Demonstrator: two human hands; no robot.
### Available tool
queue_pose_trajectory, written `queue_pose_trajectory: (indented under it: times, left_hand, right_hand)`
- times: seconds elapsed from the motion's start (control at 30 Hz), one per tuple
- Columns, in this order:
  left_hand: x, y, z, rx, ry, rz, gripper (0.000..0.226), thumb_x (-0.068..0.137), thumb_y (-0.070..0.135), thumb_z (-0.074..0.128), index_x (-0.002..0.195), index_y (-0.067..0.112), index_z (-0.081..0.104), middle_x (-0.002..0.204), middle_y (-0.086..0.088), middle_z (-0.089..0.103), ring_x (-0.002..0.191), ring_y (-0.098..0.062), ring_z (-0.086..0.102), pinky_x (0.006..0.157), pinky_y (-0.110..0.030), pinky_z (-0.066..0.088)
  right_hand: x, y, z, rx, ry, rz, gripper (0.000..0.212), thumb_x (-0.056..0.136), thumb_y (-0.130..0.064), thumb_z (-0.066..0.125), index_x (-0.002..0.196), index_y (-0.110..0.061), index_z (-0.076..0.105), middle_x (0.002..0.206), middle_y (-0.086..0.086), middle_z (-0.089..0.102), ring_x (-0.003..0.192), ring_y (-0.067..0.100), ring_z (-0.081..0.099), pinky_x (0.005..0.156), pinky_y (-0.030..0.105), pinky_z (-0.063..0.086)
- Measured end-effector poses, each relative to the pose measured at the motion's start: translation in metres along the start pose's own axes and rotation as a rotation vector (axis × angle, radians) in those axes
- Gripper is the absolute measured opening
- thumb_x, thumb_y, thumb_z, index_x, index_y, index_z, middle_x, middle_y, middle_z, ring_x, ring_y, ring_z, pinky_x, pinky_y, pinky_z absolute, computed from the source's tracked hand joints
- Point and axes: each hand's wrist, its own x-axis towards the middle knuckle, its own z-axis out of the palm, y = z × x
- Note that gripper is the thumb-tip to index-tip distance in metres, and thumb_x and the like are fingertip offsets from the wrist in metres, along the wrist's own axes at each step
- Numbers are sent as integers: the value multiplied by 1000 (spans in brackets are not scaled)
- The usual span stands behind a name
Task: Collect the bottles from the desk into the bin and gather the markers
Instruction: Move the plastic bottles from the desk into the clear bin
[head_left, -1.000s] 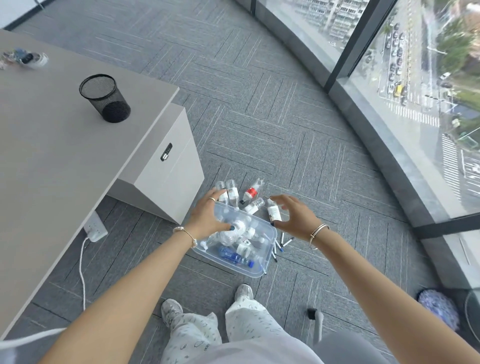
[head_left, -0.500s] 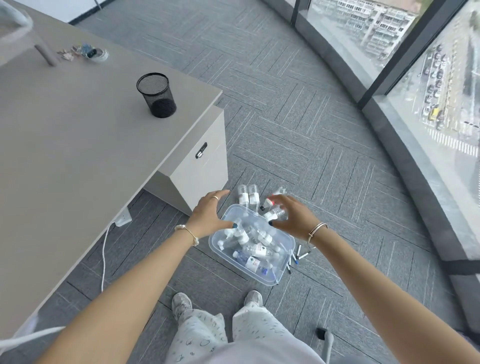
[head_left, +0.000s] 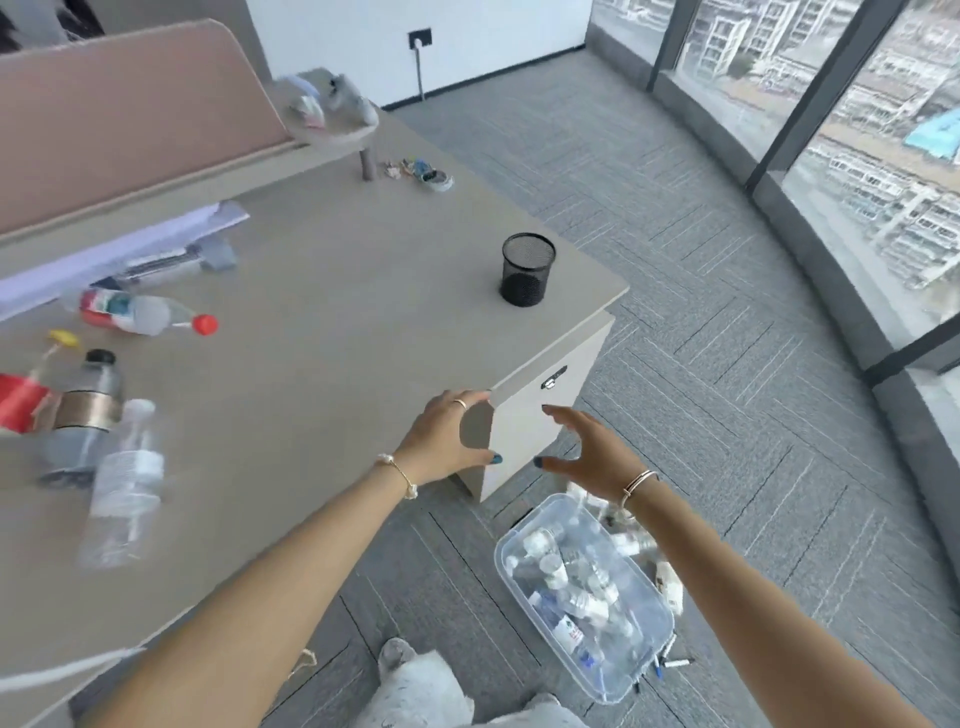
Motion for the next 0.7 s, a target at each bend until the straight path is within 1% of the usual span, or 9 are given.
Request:
queue_pose_trajectory:
  times: [0.07, 0.17, 0.27, 0.37, 0.53, 0.7]
  left_hand:
    - [-5, -20, -32, 20, 56, -13, 82, 70, 39, 78, 140, 22, 38, 144, -2, 39, 135, -20, 32, 110, -28, 25]
    - [-17, -54, -80, 53, 160, -43, 82, 69, 43, 77, 139, 21, 40, 143, -1, 42, 134, -19, 34, 111, -28, 25]
    - [-34, -90, -122, 10, 254, -112, 78, 70, 43, 76, 137, 21, 42, 140, -2, 44, 131, -18, 38, 111, -27, 27]
    - [-49, -127, -155, 0, 353, -178, 75, 71, 44, 75, 135, 22, 44, 139, -1, 45, 130, -20, 39, 110, -32, 31]
    - [-69, -184, -194, 48, 472, -367, 71, 74, 48, 70, 135, 24, 44, 141, 1, 43, 131, -21, 37, 108, -37, 33]
    - [-80, -242, -221, 29, 604, -536, 68, 75, 47, 70, 133, 18, 48, 136, -4, 49, 130, -23, 40, 108, -35, 32]
  right_hand:
    - [26, -34, 8, -31, -7, -66, 70, 75, -37, 70, 135, -25, 36, 134, 4, 49, 125, 22, 44, 106, 38, 36]
    - [63, -87, 25, -85, -31, -161, 69, 75, -39, 69, 135, -26, 37, 137, 4, 47, 125, 24, 43, 107, 38, 34]
    - [97, -135, 50, -92, -75, -238, 68, 75, -37, 69, 134, -25, 38, 138, 5, 45, 127, 25, 40, 109, 38, 32]
    - [126, -177, 73, -103, -106, -311, 65, 76, -35, 69, 133, -25, 40, 138, 3, 46, 128, 25, 39, 109, 34, 30]
    - [171, -235, 105, -133, -199, -410, 63, 77, -34, 67, 134, -26, 39, 139, -3, 44, 131, 20, 34, 105, 26, 26]
    - [230, -281, 136, -184, -297, -510, 62, 78, -35, 66, 134, -27, 39, 138, -2, 44, 130, 20, 34, 105, 27, 27]
